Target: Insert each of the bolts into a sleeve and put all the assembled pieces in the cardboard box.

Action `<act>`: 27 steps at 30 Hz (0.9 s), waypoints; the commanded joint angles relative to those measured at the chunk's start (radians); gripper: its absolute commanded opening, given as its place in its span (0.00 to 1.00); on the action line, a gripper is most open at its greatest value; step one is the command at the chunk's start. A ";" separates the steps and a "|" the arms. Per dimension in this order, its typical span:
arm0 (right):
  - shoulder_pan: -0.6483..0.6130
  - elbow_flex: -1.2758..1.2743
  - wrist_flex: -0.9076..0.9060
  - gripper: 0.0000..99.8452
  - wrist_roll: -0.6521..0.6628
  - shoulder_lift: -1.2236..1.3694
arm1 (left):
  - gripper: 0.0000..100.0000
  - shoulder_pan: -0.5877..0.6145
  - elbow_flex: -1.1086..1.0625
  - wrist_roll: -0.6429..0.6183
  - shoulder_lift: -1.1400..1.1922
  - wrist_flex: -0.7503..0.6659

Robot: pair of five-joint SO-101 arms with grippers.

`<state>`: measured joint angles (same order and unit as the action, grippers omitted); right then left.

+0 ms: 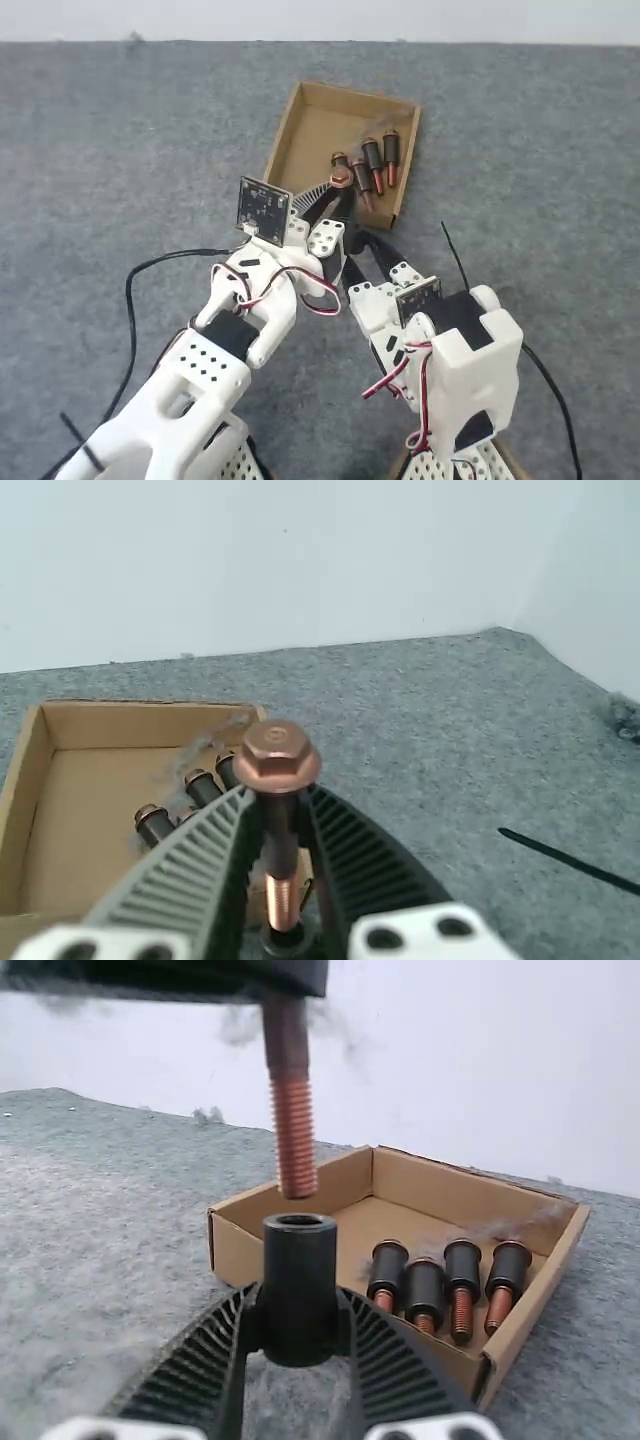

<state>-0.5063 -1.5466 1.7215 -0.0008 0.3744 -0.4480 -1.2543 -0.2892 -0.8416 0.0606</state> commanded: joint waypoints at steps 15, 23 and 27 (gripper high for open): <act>0.008 0.000 0.033 0.01 0.064 -0.013 | 0.01 -0.008 0.041 0.014 0.058 -0.002; 0.013 0.006 0.033 0.01 0.064 -0.013 | 0.01 -0.014 0.042 0.014 0.031 0.023; 0.016 0.006 0.033 0.01 0.066 -0.015 | 0.01 -0.015 0.038 0.014 0.008 0.069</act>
<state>-0.5079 -1.5482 1.7277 0.0453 0.3744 -0.4588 -1.2528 -0.2892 -0.7818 0.1097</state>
